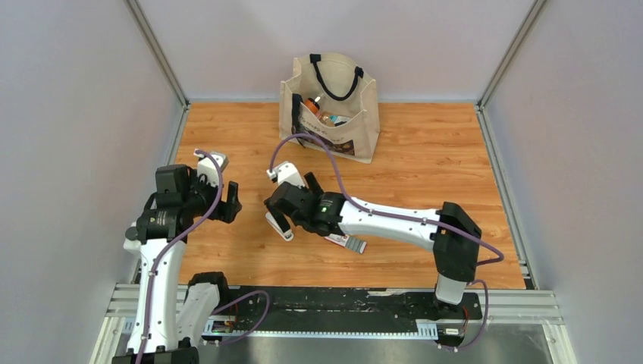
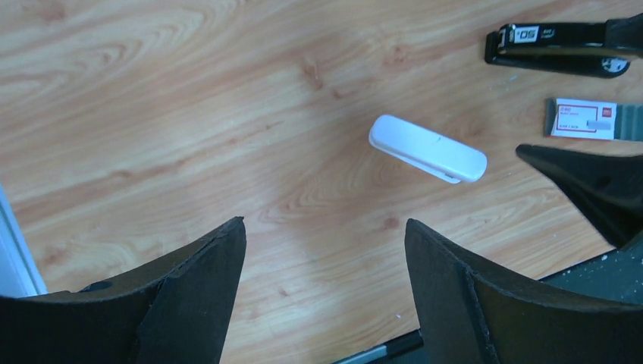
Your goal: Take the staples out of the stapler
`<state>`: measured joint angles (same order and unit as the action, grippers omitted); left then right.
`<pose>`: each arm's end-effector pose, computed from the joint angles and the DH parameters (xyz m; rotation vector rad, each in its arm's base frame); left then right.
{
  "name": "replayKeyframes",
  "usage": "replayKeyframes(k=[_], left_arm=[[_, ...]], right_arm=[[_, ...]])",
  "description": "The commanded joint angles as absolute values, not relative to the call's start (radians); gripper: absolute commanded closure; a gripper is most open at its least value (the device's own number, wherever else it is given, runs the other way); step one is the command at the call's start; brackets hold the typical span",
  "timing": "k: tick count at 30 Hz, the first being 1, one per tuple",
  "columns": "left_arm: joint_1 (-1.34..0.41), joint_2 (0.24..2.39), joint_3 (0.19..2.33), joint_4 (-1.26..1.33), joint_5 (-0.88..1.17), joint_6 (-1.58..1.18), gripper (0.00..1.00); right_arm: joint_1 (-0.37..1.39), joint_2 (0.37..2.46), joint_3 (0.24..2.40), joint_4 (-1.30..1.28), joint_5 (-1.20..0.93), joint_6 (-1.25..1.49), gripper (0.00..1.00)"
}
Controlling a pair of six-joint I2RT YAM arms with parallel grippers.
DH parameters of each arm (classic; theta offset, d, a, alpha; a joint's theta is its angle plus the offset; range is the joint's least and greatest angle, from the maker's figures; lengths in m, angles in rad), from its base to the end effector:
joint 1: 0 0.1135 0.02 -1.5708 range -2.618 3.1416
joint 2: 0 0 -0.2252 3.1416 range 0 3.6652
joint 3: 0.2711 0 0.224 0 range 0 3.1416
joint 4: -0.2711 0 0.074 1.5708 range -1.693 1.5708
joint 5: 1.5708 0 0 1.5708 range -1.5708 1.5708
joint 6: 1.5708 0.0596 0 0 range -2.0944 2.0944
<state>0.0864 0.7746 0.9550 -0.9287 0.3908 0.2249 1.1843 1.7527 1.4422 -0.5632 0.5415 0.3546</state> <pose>0.1566 -0.0092 0.2809 0.3508 2.2401 -0.2890 0.1660 0.3264 0.2303 -0.7082 2.1784 0.1218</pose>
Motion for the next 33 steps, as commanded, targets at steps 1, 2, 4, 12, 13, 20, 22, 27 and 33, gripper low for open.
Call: replayKeyframes(k=[1,2,4,12,13,20,22,27,33], left_arm=[[0.086,0.749,0.911,-0.914,0.377,0.192,0.15],[0.087,0.752,0.91,-0.916,0.382,0.187,0.15],[0.087,0.759,0.91,-0.92,0.388,0.186,0.15],[0.236,0.807,0.91,-0.92,0.442,0.216,0.14],[0.251,0.814,0.913,-0.928,0.452,0.219,0.14],[0.285,0.819,0.933,-0.942,0.483,0.229,0.14],[0.284,0.825,0.931,-0.942,0.491,0.225,0.14],[0.284,0.813,0.913,-0.931,0.491,0.233,0.13],[0.285,0.79,0.907,-0.94,0.489,0.245,0.13]], right_arm=[[1.198,1.834,1.528,-0.555,0.444,0.292,0.0],[1.198,1.845,1.534,-0.554,0.416,0.282,0.0],[1.2,1.865,1.546,-0.554,0.329,0.252,0.02],[1.172,1.994,1.637,-0.555,0.12,0.209,0.07],[1.17,2.008,1.646,-0.558,0.109,0.209,0.08],[1.149,2.082,1.703,-0.598,0.063,0.201,0.15],[1.143,2.082,1.7,-0.601,0.06,0.198,0.16],[1.132,2.086,1.683,-0.594,0.055,0.195,0.2],[1.123,2.101,1.686,-0.587,0.049,0.201,0.34]])
